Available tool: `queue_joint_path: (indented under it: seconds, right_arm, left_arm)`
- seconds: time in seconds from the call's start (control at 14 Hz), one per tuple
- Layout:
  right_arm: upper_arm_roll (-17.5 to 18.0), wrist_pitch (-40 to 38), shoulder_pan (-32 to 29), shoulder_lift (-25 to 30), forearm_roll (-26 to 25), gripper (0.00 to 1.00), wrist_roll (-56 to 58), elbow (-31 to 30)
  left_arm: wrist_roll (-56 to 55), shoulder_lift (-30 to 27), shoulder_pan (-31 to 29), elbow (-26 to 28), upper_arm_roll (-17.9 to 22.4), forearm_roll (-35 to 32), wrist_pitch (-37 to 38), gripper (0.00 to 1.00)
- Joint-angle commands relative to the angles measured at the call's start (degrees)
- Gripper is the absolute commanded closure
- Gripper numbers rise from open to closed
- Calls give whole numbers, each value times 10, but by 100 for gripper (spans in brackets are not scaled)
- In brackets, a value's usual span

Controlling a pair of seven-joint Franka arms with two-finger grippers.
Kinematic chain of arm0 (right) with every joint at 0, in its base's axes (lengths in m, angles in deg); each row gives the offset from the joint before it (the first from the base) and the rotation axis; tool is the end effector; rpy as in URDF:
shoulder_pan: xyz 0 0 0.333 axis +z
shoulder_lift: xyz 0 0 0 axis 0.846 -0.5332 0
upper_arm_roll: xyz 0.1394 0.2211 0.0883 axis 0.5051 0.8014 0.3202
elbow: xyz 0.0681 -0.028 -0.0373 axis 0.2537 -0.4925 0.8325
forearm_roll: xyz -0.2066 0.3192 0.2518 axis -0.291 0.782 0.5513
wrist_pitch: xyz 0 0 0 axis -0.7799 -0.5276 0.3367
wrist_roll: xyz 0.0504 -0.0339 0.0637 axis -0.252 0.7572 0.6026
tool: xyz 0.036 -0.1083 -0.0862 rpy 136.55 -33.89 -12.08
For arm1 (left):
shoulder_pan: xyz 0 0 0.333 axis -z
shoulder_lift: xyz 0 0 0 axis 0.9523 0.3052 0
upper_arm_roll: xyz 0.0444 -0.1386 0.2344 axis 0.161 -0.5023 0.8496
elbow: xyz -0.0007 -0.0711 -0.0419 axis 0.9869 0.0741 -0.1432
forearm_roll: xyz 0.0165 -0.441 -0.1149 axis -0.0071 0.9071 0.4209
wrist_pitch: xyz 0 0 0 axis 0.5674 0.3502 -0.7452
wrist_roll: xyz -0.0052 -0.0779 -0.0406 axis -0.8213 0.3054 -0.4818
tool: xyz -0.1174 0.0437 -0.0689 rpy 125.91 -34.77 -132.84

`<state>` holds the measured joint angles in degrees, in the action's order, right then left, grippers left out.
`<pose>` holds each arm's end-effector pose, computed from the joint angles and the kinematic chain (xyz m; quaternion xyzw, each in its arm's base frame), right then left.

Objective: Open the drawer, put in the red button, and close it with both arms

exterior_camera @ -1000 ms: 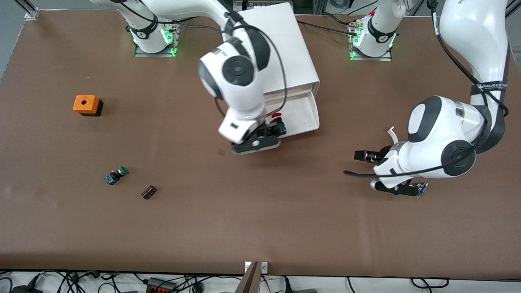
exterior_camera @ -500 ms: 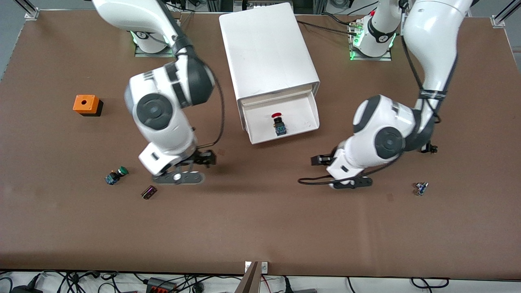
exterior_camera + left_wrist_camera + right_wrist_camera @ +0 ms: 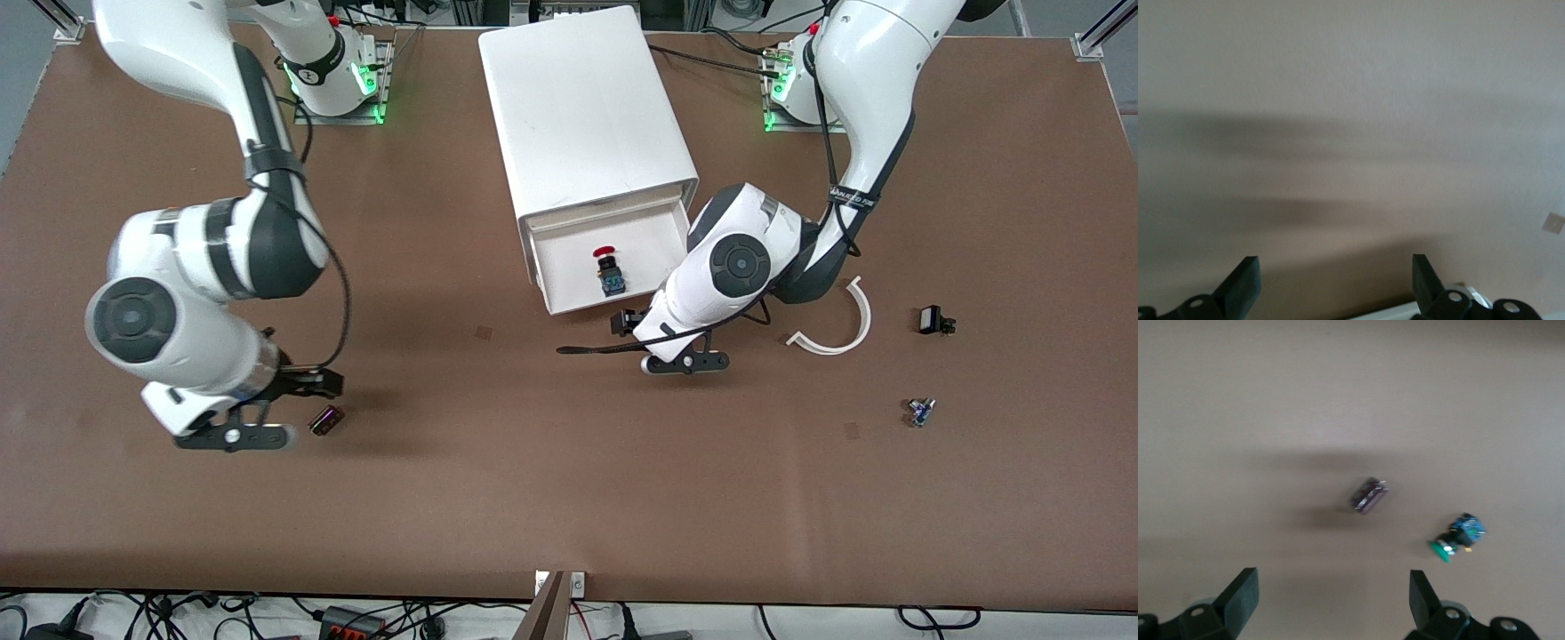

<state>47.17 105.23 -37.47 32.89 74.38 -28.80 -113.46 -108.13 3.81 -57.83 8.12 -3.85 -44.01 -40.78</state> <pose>0.7644 0.1322 0.3432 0.9992 -0.0003 -0.0001 0.0401 0.6028 -0.3949 0.1753 0.9920 0.0563 -0.0649 0.0929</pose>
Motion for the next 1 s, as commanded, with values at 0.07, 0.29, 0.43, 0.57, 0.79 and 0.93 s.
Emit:
queue_joint_path:
  seconds: [0.07, 0.29, 0.43, 0.57, 0.79, 0.93]
  right_arm:
    - [7, -34, -37, 52, 5, 0, 14, -20]
    - [4, -63, -40, 66, 14, 0, 14, -18]
    - [5, -69, -43, 79, 14, 0, 14, -17]
    - [9, -70, -57, 107, 10, 0, 16, -28]
    - [52, -71, -107, 159, 4, 0, 28, -67]
    - [56, -69, -128, 187, -1, 0, 61, -101]
  left_arm:
    - [-17, -26, -7, 37, -29, 0, 58, 0]
    - [-57, -32, -20, 37, -65, 7, 117, 0]
    - [-80, -32, -17, 48, -76, 7, 124, 0]
    - [-93, -29, -13, 57, -84, 7, 122, 0]
    - [-96, -29, -14, 67, -93, 7, 122, 0]
    - [-110, -29, -19, 68, -106, 7, 123, 0]
